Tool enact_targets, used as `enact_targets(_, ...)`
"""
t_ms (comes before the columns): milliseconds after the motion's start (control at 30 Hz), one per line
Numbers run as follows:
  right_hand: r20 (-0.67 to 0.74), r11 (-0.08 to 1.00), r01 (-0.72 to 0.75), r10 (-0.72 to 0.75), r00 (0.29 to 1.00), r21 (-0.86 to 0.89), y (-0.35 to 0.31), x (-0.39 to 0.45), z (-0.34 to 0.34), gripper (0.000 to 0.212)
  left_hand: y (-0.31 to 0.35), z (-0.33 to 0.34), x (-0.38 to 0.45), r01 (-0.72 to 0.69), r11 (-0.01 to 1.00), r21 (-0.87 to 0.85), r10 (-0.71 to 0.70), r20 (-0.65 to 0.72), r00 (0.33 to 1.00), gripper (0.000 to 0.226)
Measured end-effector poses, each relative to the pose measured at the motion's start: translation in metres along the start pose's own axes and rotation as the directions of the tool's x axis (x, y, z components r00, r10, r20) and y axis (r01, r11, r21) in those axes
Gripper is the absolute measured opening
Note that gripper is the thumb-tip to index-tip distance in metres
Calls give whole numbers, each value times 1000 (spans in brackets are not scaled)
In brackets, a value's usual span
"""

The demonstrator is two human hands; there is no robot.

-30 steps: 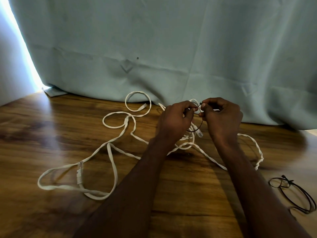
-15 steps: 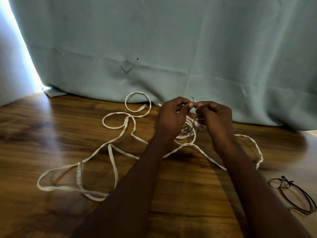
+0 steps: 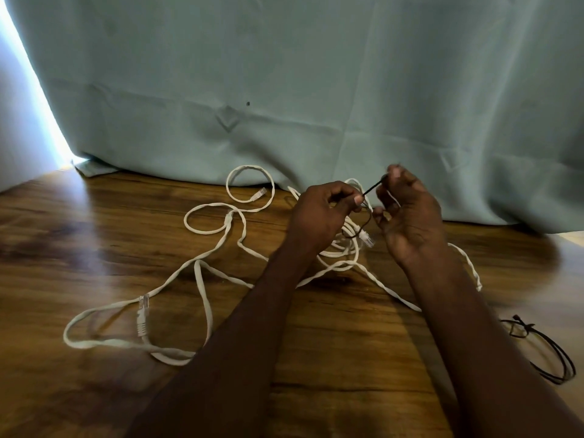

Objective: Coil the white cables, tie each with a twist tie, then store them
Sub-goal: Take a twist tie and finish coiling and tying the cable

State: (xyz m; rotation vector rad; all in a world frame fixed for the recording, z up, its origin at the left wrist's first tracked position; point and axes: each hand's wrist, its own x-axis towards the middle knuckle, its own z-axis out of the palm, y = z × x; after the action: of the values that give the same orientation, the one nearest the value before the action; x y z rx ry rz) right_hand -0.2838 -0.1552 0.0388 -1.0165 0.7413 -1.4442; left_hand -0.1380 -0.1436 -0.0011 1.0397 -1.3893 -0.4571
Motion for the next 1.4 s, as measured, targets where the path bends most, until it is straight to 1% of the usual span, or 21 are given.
enact_targets(100, 107, 940, 25, -65, 992, 341, -9, 5, -7, 6, 0, 0, 0, -4, 1000, 13, 4, 5, 1000, 13)
enact_targets(233, 135, 757, 22, -145, 980, 653, -11, 8, -14, 11, 2, 4, -2, -31, 997, 70, 29, 22, 999, 10)
enact_targets(333, 116, 649, 15, -158, 981, 760, -14, 12, -19, 12, 1, 4, -4, -24, 994, 102, 25, 0, 1000, 8)
enact_targets(433, 151, 569, -54, -125, 981, 820, -14, 14, -22, 7, -1, 4, -6, -36, 991, 131, 41, -34, 999, 20)
enact_targets(533, 217, 558, -137, -79, 973, 819, -11, 17, -22, 30, -2, 4, -5, -56, 982, 180, 67, -55, 996, 25)
enact_targets(567, 233, 611, -149, -60, 971, 777, -11, 16, -20, 31, -2, 4, -5, -39, 984, 174, 51, -70, 996, 27)
enact_targets(600, 233, 710, -140, -35, 972, 690, -12, 15, -18, 29, -1, 5, -5, -1, 990, 139, 13, -87, 996, 29)
enact_targets(633, 214, 842, -105, -14, 977, 530, -13, 13, -15, 25, 0, 4, -4, 51, 996, 77, -42, -110, 993, 32)
enact_targets(667, 166, 956, -40, -9, 986, 290, -11, 10, -10, 21, -1, 3, -3, 101, 995, 6, -99, -134, 986, 34)
enact_targets(700, 117, 999, 27, -29, 993, 17, -8, 6, -4, 17, -1, 2, -2, 134, 989, -60, -142, -156, 978, 36)
enact_targets(733, 87, 975, 69, -52, 995, -213, -3, 5, 0, 14, -3, 0, -1, 150, 982, -116, -169, -168, 971, 37)
enact_targets(767, 82, 930, 88, -63, 995, -357, 2, 3, 6, 11, -4, -1, 0, 158, 974, -161, -185, -173, 967, 38)
enact_targets(833, 107, 823, 169, -132, 986, -542, 10, -2, 13, 8, -5, -2, 2, 181, 960, -212, -221, -183, 958, 39)
enact_targets(900, 211, 585, 354, -300, 931, -730, 17, -6, 16, 6, -5, -5, 5, 214, 942, -258, -271, -214, 938, 39)
enact_targets(933, 272, 468, 423, -357, 894, -776, 19, -9, 17, 6, -5, -7, 7, 226, 932, -284, -295, -228, 928, 37)
enact_targets(967, 316, 399, 468, -389, 865, -789, 21, -11, 18, 6, -4, -9, 9, 237, 919, -315, -318, -237, 918, 34)
enact_targets(1000, 334, 383, 488, -403, 852, -785, 23, -13, 18, 5, -5, -10, 10, 249, 902, -352, -344, -239, 908, 33)
enact_targets(1133, 341, 405, 489, -385, 858, -773, 29, -13, 22, 4, -10, -10, 12, 301, 833, -464, -420, -177, 890, 36)
enact_targets(1233, 308, 438, 454, -365, 878, -776, 33, -12, 24, 9, -9, -11, 15, 344, 706, -619, -484, -67, 873, 11)
enact_targets(1300, 252, 503, 405, -345, 904, -764, 31, -12, 25, 13, -3, -12, 16, 381, 619, -687, -524, -1, 851, 12)
enact_targets(1400, 203, 604, 341, -285, 937, -720, 27, -14, 23, 11, 2, -10, 15, 390, 609, -691, -519, 24, 855, 12)
